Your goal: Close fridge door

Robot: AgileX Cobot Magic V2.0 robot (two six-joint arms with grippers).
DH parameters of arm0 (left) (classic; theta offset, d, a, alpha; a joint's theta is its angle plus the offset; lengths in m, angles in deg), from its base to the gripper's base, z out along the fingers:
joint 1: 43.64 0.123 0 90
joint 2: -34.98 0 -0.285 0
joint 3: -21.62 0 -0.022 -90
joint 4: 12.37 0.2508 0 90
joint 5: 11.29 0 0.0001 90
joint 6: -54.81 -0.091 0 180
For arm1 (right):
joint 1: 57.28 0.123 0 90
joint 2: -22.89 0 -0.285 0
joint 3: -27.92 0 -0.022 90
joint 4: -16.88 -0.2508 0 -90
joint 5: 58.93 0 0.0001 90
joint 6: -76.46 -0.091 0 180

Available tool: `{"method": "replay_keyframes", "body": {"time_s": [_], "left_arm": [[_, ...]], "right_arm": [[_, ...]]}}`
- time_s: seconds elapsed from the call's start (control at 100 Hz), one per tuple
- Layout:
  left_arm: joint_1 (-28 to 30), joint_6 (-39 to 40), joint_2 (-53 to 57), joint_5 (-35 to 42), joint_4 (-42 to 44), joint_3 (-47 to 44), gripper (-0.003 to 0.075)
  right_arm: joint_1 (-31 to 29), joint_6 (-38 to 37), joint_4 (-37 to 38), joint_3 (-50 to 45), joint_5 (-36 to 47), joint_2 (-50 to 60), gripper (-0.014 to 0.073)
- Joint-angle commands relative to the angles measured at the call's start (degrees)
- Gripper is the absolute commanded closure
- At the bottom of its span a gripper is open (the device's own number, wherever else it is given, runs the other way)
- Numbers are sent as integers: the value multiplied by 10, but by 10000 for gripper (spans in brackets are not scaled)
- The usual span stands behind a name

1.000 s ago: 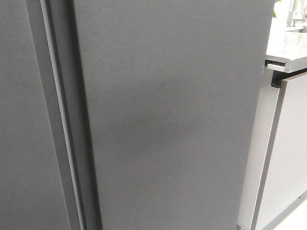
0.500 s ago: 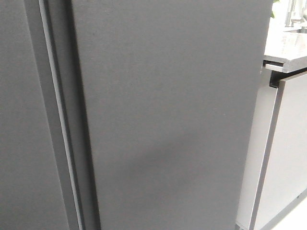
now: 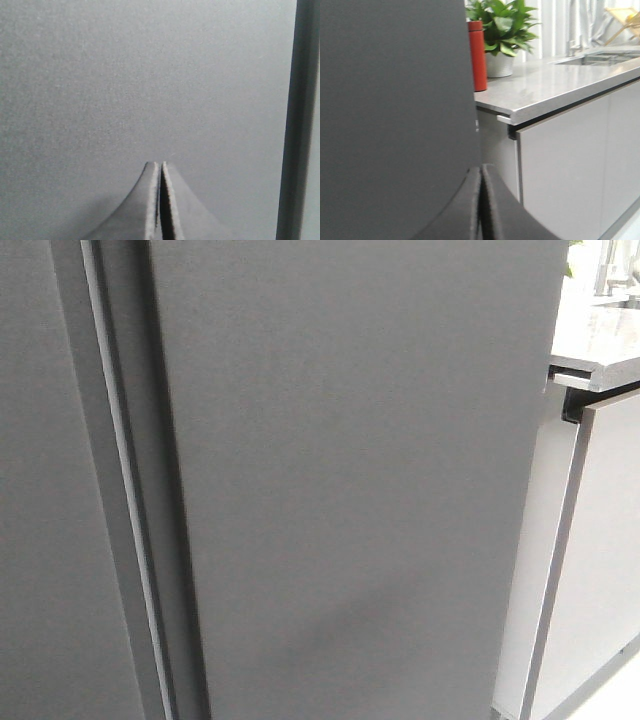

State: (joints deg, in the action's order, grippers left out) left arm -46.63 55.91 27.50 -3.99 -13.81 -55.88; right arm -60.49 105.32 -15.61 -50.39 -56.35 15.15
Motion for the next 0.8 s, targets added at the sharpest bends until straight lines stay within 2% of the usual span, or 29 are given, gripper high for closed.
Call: {"method": "replay_keyframes", "body": {"time_s": [0.0, 0.41, 0.48, 0.56, 0.59, 0.79], "left_arm": [[2, 2, 6, 42, -3, -20, 740], [2, 2, 6, 42, -3, -20, 740], [2, 2, 6, 42, -3, -20, 740], [2, 2, 6, 42, -3, -20, 740], [2, 2, 6, 42, -3, -20, 740], [2, 2, 6, 42, -3, -20, 740]], "right_arm": [[-4, 9, 8, -10, 24, -2, 638], [-4, 3, -10, -10, 12, -2, 638], [-4, -44, 47, -10, 5, -2, 638], [-4, -189, 201, -10, -2, -2, 638], [-4, -224, 234, -10, -5, -2, 638], [-4, -240, 244, -10, -8, -2, 638]]}}
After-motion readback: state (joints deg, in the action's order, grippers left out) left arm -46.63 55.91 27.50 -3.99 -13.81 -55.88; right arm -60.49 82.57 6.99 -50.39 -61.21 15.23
